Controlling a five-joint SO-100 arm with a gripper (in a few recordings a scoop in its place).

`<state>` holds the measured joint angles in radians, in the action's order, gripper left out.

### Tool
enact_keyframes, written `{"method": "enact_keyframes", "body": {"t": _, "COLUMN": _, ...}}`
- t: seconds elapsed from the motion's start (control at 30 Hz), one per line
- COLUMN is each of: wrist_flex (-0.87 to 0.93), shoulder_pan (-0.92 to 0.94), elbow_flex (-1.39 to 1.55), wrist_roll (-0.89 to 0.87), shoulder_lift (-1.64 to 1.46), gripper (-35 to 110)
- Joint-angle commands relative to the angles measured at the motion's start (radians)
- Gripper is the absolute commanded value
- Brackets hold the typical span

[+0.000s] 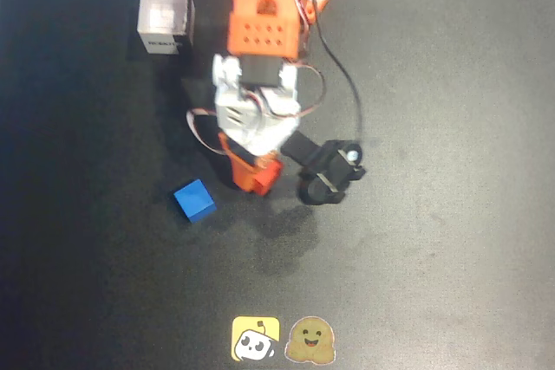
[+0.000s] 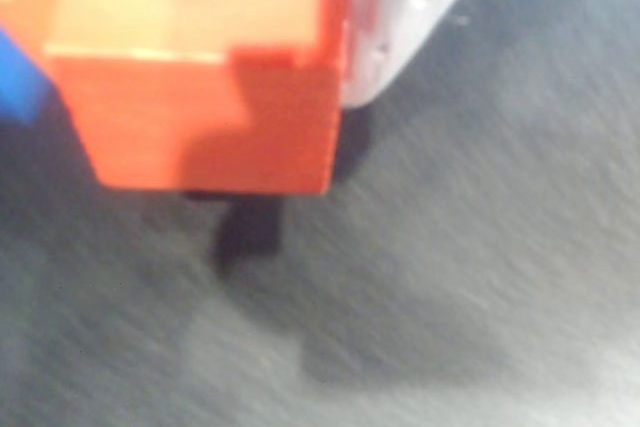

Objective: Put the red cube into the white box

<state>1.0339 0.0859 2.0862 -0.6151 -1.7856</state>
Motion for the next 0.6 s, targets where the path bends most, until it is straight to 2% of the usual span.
{"method": "enact_keyframes", "body": {"t": 0.0, "wrist_flex": 0.074, "shoulder_pan": 0.031, "elbow_flex": -0.1, "wrist_roll": -0.025, "shoulder_lift": -0.066, "gripper": 0}}
{"method": "enact_keyframes", "body": {"t": 0.37, "wrist_flex": 0.129, "shoulder_pan": 0.209, "elbow_flex": -0.11, "wrist_roll": -0.115, "shoulder_lift": -0.235, "gripper": 0}}
{"method": "enact_keyframes", "body": {"t": 0.57, "wrist_flex": 0.201, "shoulder_pan": 0.305, "elbow_flex": -0.091, "wrist_roll": -0.242, "shoulder_lift": -0.324, "gripper": 0}}
